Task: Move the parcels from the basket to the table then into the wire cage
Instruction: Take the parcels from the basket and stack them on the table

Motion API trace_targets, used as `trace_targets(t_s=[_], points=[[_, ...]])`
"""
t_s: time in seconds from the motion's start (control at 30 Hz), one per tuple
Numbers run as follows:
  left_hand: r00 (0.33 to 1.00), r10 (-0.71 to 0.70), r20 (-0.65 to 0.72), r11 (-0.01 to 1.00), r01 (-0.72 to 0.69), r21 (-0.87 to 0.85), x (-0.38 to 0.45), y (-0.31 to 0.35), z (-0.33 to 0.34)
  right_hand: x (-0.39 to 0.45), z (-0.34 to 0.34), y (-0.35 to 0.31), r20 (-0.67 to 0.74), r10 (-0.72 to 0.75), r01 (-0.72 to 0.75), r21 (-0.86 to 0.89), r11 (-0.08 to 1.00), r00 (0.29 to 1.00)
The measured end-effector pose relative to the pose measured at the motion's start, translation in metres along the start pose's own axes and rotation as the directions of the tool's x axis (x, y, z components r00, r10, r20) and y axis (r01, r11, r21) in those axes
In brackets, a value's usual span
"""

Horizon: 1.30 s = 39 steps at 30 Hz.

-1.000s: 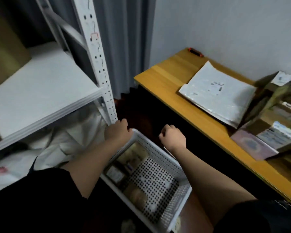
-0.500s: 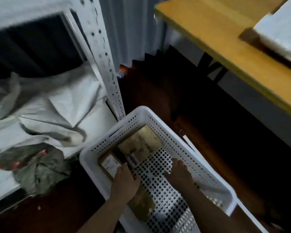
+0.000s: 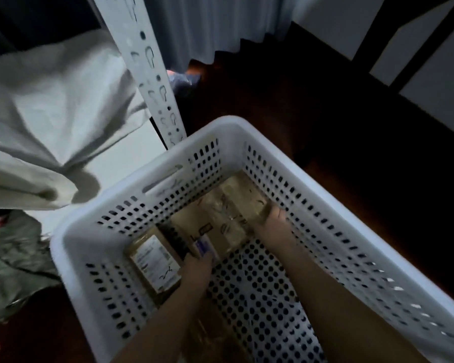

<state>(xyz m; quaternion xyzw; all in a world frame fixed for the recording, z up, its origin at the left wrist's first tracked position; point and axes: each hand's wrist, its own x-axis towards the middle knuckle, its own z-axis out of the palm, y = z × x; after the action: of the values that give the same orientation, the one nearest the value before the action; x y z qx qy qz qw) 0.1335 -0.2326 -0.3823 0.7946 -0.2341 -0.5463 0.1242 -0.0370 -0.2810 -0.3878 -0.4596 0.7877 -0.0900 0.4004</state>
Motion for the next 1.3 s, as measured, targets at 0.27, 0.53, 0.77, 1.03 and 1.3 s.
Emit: trace_targets(t_s=[0.27, 0.53, 0.77, 1.03, 1.3], points=[[0.989, -0.139, -0.042, 0.957, 0.124, -0.262, 0.013, -0.011, 0.01, -0.013, 0.025, 0.012, -0.186, 0.176, -0.161, 0.095, 0.982, 0.967], [0.989, 0.041, -0.145, 0.984, -0.065, -0.163, -0.068, 0.005, -0.023, -0.116, -0.012, 0.024, -0.118, 0.485, -0.393, 0.437, 0.809, 0.867], [0.934, 0.347, -0.081, 0.934, -0.352, -0.066, -0.229, 0.056, -0.08, -0.27, -0.105, -0.036, -0.111, 0.53, -0.302, 0.716, 0.63, 0.841], [0.844, 0.535, -0.047, 0.837, -0.521, 0.169, -0.428, 0.131, -0.178, -0.416, -0.232, -0.138, -0.243, 0.532, -0.185, 0.757, 0.627, 0.811], [0.635, 0.77, 0.056, 0.589, -0.742, 0.32, -0.544, 0.224, -0.232, -0.484, -0.363, -0.226, -0.427, 0.39, 0.103, 0.771, 0.629, 0.816]])
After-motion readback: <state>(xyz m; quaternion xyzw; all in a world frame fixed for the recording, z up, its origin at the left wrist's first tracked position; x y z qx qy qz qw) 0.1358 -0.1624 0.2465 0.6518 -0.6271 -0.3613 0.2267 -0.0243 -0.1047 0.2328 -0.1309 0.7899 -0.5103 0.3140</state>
